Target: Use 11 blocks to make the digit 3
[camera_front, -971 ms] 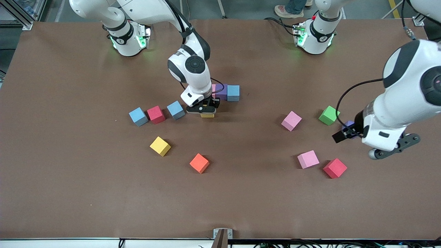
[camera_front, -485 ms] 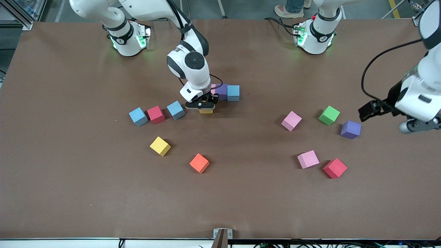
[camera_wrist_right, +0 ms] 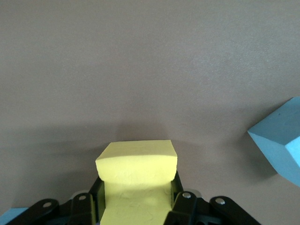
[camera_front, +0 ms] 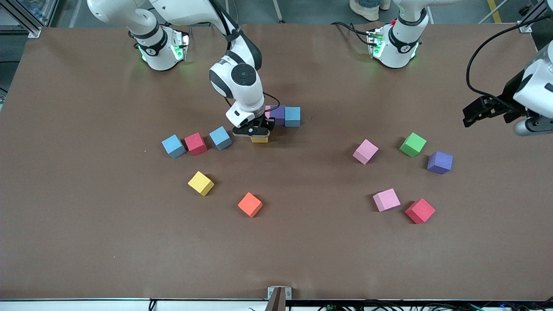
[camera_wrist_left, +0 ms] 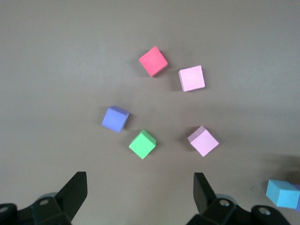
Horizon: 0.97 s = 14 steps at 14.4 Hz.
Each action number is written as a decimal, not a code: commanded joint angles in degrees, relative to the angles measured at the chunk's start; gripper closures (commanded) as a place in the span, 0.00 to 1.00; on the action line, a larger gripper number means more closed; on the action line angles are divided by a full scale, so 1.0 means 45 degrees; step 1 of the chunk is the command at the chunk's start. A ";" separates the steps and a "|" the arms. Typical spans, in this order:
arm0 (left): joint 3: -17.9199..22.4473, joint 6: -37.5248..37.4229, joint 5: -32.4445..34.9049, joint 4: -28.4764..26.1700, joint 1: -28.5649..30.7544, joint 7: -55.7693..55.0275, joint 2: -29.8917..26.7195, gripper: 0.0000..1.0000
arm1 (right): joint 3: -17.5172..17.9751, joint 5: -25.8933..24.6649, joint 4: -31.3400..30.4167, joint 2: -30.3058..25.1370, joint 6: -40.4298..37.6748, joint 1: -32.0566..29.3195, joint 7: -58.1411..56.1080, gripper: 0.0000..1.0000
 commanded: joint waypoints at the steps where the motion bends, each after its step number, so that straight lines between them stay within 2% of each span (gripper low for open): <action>1: 0.0184 0.0529 -0.0183 -0.1981 -0.0427 0.0185 -0.1714 0.00 | -0.0037 0.0128 -0.0516 -0.0480 0.0172 0.0169 0.0264 1.00; 8: -0.0168 0.0140 -0.0222 -0.2122 -0.0312 0.0029 -0.2069 0.00 | -0.0056 0.0167 -0.0516 -0.0402 0.0172 0.0248 0.0245 1.00; 14: -0.0148 0.0140 -0.0203 -0.2025 -0.0292 -0.0069 -0.1856 0.00 | -0.0056 0.0167 -0.0516 -0.0382 0.0192 0.0306 0.0264 1.00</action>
